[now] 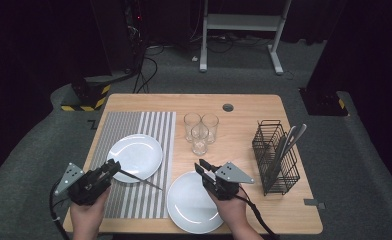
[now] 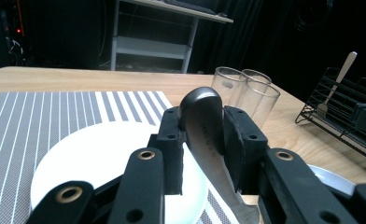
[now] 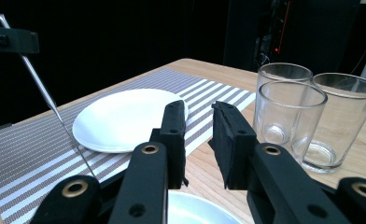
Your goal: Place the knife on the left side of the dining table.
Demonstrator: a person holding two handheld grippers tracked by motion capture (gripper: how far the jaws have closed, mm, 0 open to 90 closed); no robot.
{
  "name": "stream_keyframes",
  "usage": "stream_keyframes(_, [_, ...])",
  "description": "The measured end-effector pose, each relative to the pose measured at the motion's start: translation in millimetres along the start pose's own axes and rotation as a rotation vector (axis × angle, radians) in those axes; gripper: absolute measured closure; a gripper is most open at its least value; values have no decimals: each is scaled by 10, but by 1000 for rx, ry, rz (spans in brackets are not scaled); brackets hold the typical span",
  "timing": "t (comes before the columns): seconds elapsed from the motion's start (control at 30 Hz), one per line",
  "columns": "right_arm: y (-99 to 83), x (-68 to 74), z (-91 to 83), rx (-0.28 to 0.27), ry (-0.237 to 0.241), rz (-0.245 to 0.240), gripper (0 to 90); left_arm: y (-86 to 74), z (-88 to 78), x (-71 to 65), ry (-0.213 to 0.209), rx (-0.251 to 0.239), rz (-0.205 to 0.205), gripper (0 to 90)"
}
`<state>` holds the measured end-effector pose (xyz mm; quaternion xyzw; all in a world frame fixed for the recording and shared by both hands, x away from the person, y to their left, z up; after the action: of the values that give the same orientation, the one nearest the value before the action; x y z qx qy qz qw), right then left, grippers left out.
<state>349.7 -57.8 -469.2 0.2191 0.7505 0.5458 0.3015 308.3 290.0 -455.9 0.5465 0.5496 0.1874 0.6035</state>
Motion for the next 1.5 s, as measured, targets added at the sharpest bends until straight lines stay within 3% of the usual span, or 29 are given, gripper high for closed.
stream_keyframes(0.2, [-2,1,0,1,-1,-2,739,-32,-33,123,-3,13,-42,685])
stream_keyframes(0.47, [-10,7,4,3,1,-1,739,-64,-57,210,-7,21,-65,676])
stream_keyframes(0.97, [-12,8,-3,2,1,2,739,-115,-84,310,4,31,-82,659])
stream_keyframes(1.5, [-9,18,0,1,4,5,737,-172,-111,418,-2,38,-128,651])
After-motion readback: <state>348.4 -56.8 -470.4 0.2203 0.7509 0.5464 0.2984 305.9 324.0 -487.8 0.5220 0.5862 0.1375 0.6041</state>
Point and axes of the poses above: each handheld gripper's, and its own axes: z roughly forward along the jaws, y roughly out of its top, x roughly to its left, the point moved 4 cm from there along z, roughly forward along the jaws, and after that the axes turned 15 degrees about -z, right-handed, at the moved point
